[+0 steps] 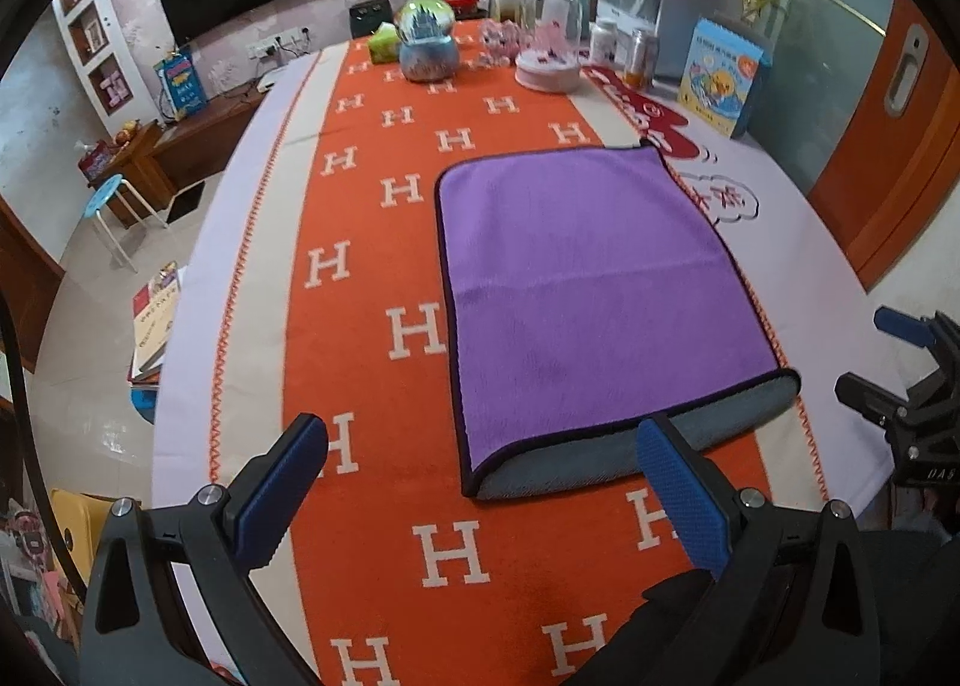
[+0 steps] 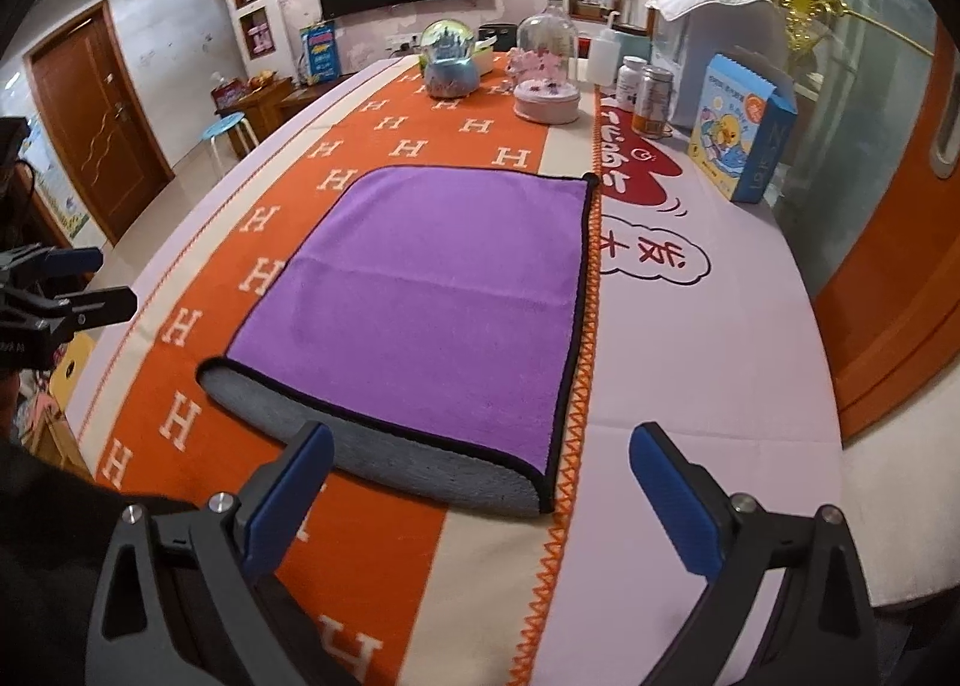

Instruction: Fold towel

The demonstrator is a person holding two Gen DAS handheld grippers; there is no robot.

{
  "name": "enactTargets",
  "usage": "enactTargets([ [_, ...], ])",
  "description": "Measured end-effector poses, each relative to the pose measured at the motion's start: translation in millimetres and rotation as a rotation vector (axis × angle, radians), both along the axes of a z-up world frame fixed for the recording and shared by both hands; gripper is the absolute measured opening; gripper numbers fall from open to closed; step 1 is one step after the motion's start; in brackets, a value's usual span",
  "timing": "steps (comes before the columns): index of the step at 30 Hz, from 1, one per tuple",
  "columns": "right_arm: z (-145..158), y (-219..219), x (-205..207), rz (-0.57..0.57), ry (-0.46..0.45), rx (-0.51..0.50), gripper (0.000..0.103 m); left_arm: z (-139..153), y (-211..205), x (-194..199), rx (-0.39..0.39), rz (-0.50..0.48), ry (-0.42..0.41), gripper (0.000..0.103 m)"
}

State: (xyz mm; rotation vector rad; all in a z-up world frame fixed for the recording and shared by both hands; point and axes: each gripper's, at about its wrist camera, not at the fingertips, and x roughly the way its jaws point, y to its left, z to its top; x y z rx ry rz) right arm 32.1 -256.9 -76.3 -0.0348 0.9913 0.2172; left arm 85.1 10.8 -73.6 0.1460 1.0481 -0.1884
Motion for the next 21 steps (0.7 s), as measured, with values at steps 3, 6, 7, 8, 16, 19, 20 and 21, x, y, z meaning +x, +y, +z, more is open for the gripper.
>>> enactTargets([
  [3, -12, -3, 1, 0.027, 0.003, 0.01, 0.098, -14, 0, 4, -0.008, -0.022, 0.021, 0.102],
  [6, -25, -4, 0, 0.063, 0.003, -0.002, 0.096, -28, 1, 9, -0.017, -0.049, 0.032, 0.102],
  [7, -28, -3, 0, 0.071, 0.005, -0.007, 0.095, -31, 1, 10, -0.02, -0.053, 0.037, 0.102],
  [8, -31, -2, 0, 0.084, 0.007, -0.011, 0.095, -36, 2, 12, -0.024, -0.058, 0.044, 0.102],
  [16, -60, -4, -3, 0.116, 0.041, -0.019, 0.089, -68, 5, 24, -0.049, -0.075, 0.107, 0.102],
  [19, -69, -5, -4, 0.12, 0.054, -0.024, 0.085, -81, 5, 28, -0.032, -0.081, 0.127, 0.102],
  [20, -72, -5, -3, 0.121, 0.059, -0.025, 0.085, -85, 5, 29, -0.028, -0.084, 0.132, 0.102],
  [21, -75, -5, -3, 0.123, 0.062, -0.027, 0.084, -88, 6, 30, -0.027, -0.086, 0.137, 0.102],
])
